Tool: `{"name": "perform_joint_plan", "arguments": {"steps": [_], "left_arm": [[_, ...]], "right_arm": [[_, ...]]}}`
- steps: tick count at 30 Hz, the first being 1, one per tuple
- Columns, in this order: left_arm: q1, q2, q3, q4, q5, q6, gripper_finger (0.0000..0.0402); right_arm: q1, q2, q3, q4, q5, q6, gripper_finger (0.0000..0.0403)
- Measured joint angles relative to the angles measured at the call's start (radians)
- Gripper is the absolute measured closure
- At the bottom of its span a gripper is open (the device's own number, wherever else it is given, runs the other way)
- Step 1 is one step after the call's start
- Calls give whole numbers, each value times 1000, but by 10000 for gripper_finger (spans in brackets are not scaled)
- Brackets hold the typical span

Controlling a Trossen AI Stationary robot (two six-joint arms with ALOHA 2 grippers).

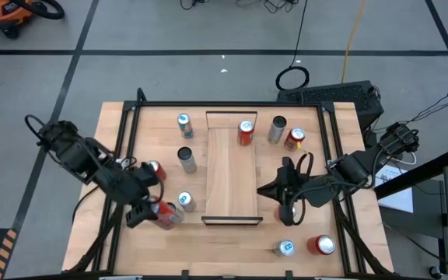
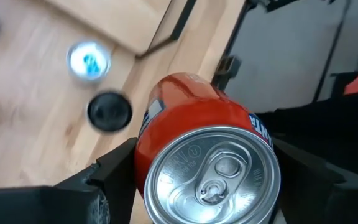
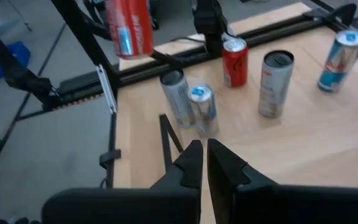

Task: Place canned beverage on shelf
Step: Put the left orange soda can on the shelf aligned with the other orange soda can

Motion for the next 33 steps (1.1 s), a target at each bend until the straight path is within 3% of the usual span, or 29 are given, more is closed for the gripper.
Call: {"name": "perform_joint_plan", "arguments": {"steps": [8,13,19,26,33], "left_arm": [[97,0,7,113,-11,278,117],[139,0,7,185,-75,519,117],[188,0,7,231,-116,727,117],[200,18,7,227,-124,877,116],[199,34,7,232,-96,886,116]], "right_arm": [[-3,0,0,55,-3,-21,403],[-9,0,0,81,-9,-41,403],[-36,0,0,123,-81,-45,403],[-56,0,0,123,-84,-42,403],[-63,0,0,122,-84,-45,403]]}}
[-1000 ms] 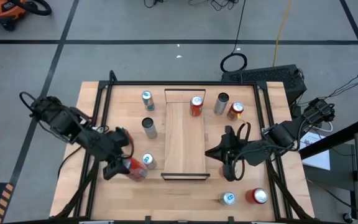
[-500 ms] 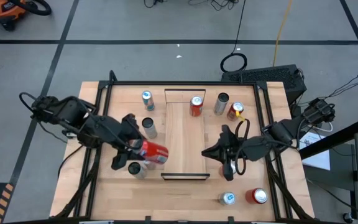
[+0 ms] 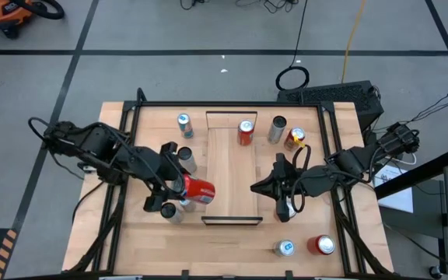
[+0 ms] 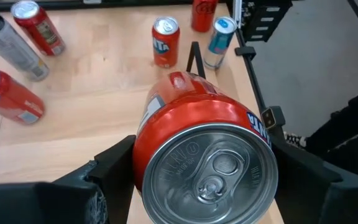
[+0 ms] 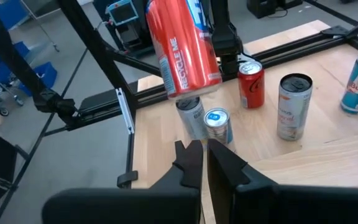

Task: Place canned beverage on shelf
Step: Put the left orange soda can on the shelf aligned with the other orange soda can

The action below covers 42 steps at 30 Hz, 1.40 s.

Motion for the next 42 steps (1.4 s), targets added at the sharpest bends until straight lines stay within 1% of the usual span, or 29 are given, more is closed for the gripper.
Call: {"name": "perform_joint_plan", "arguments": {"steps": [3,6,10,14,18,22,25,26,29,32,42], "left_arm": [[0,6,0,4,4,3,116],[0,7,0,18,9,53,116],[1,7,0,94,8,203,115],[11,7,0,160,11,315,116],[30,7,0,170,14,419,116],[50,7,0,170,-14,541,116],[62,7,0,170,-28,597,116],[66,7,0,170,-29,611,116],[67,7,0,170,-35,652,116],[66,8,0,171,-42,718,116],[65,51,0,194,-56,896,116]], "right_arm": [[0,0,0,-2,-1,-1,403],[0,0,0,1,-18,3,403],[-14,0,0,60,-107,22,403],[-38,0,0,88,-127,81,403],[-78,0,0,101,-143,165,403],[-129,0,0,128,-236,202,388],[-174,0,0,166,-287,214,358],[-186,-1,0,171,-288,214,345],[-222,-1,0,181,-289,210,300],[-257,-1,0,181,-317,199,252],[-391,0,-1,179,-470,262,105]]}}
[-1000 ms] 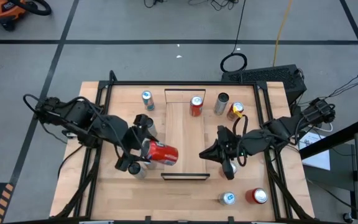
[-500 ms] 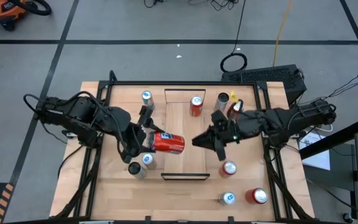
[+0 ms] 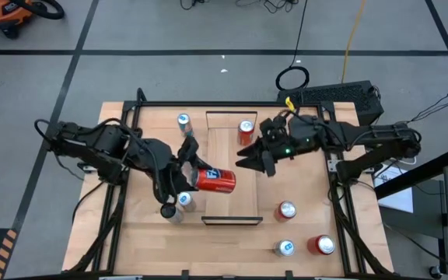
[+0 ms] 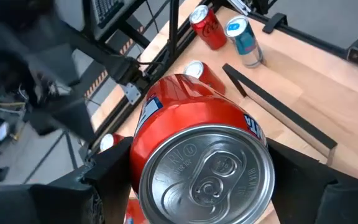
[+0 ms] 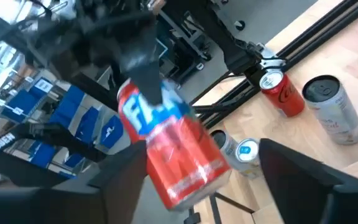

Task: Place canned beverage on shelf
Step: Put the left orange soda can on the shelf aligned with the other orange soda can

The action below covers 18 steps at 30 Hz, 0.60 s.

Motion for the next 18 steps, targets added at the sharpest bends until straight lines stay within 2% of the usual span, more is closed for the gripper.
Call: {"name": "perform_joint_plan", "arguments": {"steps": [5,18], "left_arm": [[0,27,0,44,-9,48,116],[7,43,0,79,1,82,116]], "right_arm": [[-42,25,-1,24,-131,-31,70],[-46,101,0,43,-296,-145,67]]}}
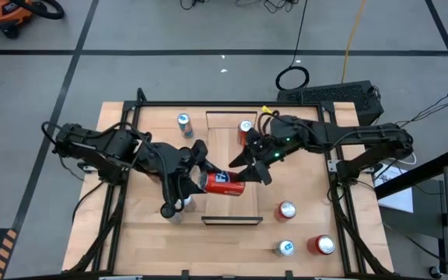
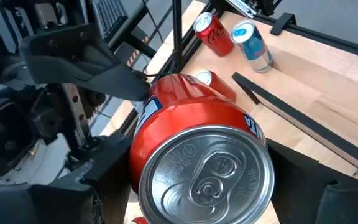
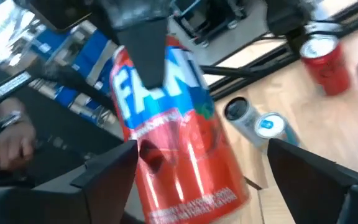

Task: Place canned beverage on shelf
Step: Put the left orange soda can on the shelf aligned with the other orange soda can

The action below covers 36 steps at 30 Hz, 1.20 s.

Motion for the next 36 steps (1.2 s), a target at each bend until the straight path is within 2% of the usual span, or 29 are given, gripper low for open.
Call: {"name": "perform_joint_plan", "arguments": {"steps": [10,15,23,28,32,36], "left_arm": [[27,6,-1,-4,50,8,116],[49,6,-1,8,60,8,116],[68,12,0,11,70,5,115],[70,17,0,14,68,-13,98],[69,21,0,7,27,-26,82],[71,19,2,14,-77,-99,62]], "right_arm": [[7,86,0,95,-172,-4,67],[13,93,0,104,-170,-58,72],[12,93,0,105,-211,-56,109],[12,93,-1,103,-221,-54,121],[12,93,-1,98,-221,-51,121],[11,93,-2,93,-224,-57,121]]}}
